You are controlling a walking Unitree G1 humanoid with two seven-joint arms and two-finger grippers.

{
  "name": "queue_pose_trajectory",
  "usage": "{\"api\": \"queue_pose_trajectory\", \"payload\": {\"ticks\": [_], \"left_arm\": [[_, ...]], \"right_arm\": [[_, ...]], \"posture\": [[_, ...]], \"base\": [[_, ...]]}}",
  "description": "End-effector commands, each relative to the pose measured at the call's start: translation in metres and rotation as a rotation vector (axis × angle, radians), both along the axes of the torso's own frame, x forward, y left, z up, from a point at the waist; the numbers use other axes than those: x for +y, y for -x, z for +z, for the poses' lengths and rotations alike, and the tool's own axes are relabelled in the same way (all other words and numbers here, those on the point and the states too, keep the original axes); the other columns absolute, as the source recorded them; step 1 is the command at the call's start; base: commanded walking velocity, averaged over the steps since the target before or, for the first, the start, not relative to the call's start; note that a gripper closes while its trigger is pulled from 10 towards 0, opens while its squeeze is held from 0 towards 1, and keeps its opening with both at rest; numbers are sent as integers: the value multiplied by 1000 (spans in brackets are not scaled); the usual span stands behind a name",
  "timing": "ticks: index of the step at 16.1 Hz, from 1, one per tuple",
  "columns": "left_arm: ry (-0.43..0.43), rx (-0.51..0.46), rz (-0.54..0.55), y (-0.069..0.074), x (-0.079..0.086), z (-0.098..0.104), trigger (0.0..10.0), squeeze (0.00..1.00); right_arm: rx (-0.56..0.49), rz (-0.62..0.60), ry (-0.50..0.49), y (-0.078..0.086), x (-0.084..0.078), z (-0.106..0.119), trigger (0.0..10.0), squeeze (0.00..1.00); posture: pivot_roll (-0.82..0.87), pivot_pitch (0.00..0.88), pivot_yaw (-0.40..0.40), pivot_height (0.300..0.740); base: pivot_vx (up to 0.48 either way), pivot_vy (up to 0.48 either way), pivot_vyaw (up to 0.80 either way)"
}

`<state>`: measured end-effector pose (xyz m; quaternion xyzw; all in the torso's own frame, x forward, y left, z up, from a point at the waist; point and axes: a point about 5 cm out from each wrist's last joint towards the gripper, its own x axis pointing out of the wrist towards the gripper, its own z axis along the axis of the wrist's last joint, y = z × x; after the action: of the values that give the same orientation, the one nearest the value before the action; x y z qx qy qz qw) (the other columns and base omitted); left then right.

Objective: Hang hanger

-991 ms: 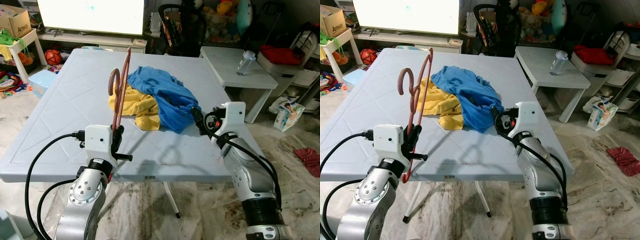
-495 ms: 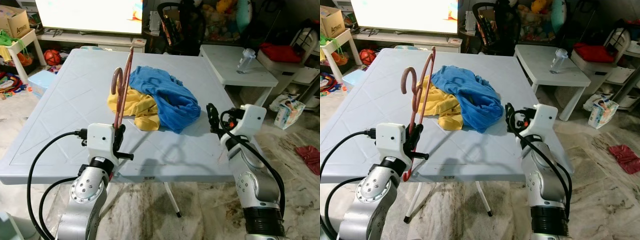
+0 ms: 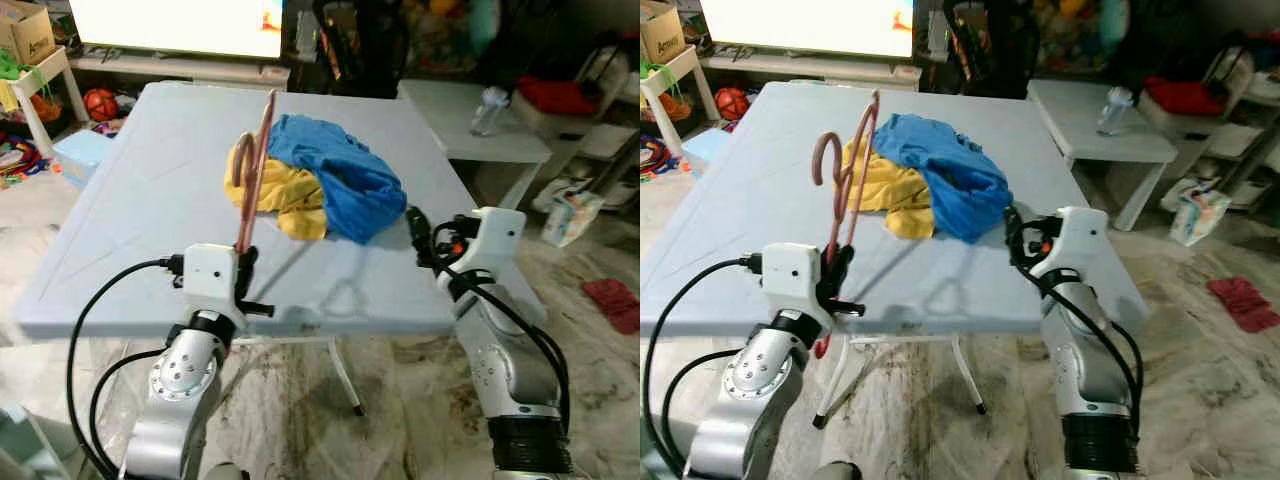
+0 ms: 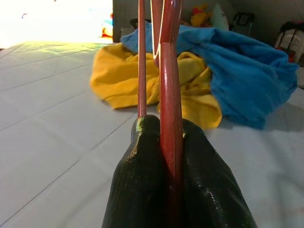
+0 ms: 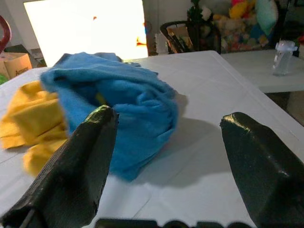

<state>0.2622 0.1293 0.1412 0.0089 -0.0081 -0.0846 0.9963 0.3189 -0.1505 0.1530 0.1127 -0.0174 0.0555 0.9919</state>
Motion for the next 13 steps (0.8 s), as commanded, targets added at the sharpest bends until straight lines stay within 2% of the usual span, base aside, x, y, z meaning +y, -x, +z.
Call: {"api": "queue_pose_trajectory", "payload": {"ticks": [1,11,13], "left_arm": [[3,-8,-5,0,-4,2,10000,0],[3,-8,-12,0,-7,0,10000,0],[1,-9,-16,-1,-8,0,10000,0]], "right_arm": [[3,-15,11,0,-3,0,10000,0],[18,16,43,-1,6,-5,10000,0],[20,-6,117,-3,6,-8,10000,0]], "posture": [[97,0,-103,740],[101,0,-108,740],[104,0,-108,740]], "base": [[-300,0,0],[-297,0,0],[-292,0,0]]}}
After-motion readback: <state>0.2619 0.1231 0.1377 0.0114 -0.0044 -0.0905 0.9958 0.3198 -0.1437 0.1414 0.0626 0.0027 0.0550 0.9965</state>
